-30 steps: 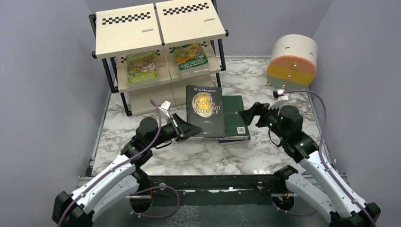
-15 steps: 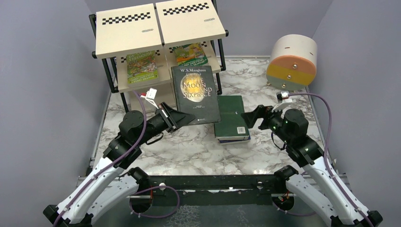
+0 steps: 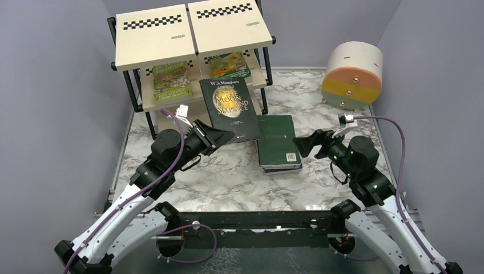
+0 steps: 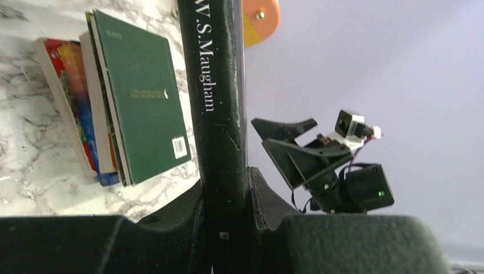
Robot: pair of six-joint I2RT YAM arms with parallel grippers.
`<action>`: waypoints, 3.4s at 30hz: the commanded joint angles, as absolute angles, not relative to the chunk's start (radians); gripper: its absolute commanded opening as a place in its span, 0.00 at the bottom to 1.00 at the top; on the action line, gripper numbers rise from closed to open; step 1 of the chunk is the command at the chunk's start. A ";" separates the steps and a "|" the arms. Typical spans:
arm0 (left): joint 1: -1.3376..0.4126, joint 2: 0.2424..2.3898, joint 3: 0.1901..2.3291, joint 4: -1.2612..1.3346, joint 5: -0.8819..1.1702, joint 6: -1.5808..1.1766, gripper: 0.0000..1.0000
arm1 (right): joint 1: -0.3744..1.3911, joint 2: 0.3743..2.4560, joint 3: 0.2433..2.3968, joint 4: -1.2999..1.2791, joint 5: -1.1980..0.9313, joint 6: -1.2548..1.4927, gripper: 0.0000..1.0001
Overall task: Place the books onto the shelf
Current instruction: Place the book on the shelf.
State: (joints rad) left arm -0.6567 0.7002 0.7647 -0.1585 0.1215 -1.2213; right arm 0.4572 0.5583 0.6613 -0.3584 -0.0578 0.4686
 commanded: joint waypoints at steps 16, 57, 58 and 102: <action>-0.658 0.549 0.884 -0.069 -0.453 -1.212 0.00 | 0.462 0.579 0.657 -0.344 -0.104 0.477 0.99; -0.704 0.679 0.835 0.071 -0.671 -1.252 0.00 | 0.463 0.593 0.597 -0.299 -0.138 0.457 0.99; -0.701 0.692 0.832 0.087 -0.663 -1.254 0.00 | 0.462 0.590 0.593 -0.299 -0.139 0.457 0.99; 0.153 1.304 1.143 0.483 0.773 -1.434 0.00 | 0.463 0.791 0.626 -0.171 -0.184 0.454 0.98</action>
State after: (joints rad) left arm 0.1211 1.3090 1.0714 0.2764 0.5724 -1.4281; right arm 0.4572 0.7738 0.5716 -0.2241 -0.1547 0.4561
